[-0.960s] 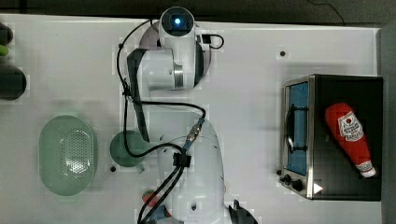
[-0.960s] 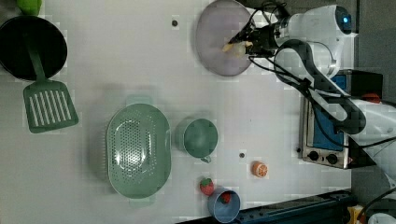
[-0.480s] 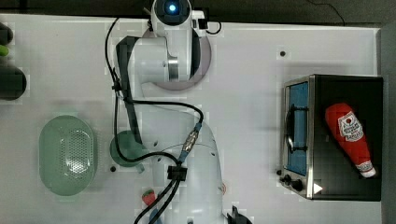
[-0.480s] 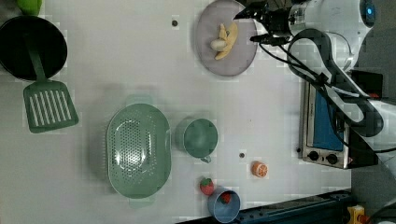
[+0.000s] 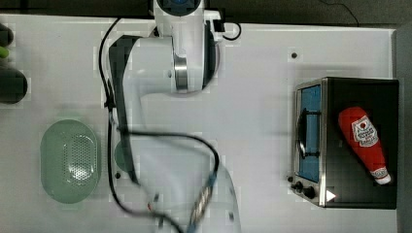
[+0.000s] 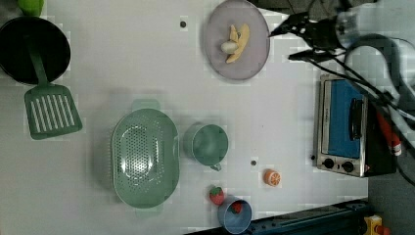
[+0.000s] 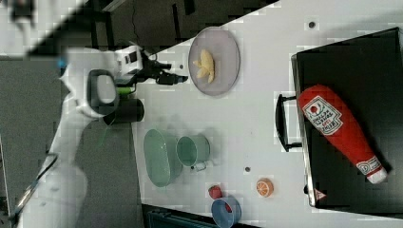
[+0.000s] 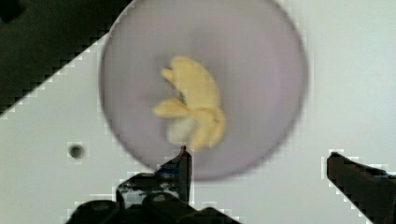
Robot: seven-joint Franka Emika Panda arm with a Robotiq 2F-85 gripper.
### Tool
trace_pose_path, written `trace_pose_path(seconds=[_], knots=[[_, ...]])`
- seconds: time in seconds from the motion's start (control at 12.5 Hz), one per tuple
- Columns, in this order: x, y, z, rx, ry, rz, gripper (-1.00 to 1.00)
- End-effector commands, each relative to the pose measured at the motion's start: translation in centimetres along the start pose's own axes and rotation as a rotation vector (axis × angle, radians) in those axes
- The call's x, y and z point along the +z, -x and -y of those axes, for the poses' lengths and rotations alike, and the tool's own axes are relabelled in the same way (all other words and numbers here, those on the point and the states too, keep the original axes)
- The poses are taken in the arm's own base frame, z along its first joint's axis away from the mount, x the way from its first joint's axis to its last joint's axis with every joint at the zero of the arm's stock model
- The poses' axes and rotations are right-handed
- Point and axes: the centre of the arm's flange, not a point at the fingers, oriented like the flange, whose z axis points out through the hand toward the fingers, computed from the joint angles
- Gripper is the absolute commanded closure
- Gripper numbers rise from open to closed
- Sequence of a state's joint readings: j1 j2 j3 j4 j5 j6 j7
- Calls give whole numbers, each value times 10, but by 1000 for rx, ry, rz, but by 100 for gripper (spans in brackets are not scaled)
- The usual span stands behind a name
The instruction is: Pick banana from table and place on plate.
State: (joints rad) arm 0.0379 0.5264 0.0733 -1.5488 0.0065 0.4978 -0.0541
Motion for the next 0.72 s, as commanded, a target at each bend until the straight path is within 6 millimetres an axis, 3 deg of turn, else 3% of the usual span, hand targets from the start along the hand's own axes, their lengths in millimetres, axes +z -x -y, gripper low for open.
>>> trace_pose_path(seconds=[0.08, 0.48, 0.72], knots=[[-86, 1, -60, 63, 17, -28, -100], [-178, 60, -140, 291, 15, -38, -100], [-205, 100, -177, 340, 31, -15, -100]])
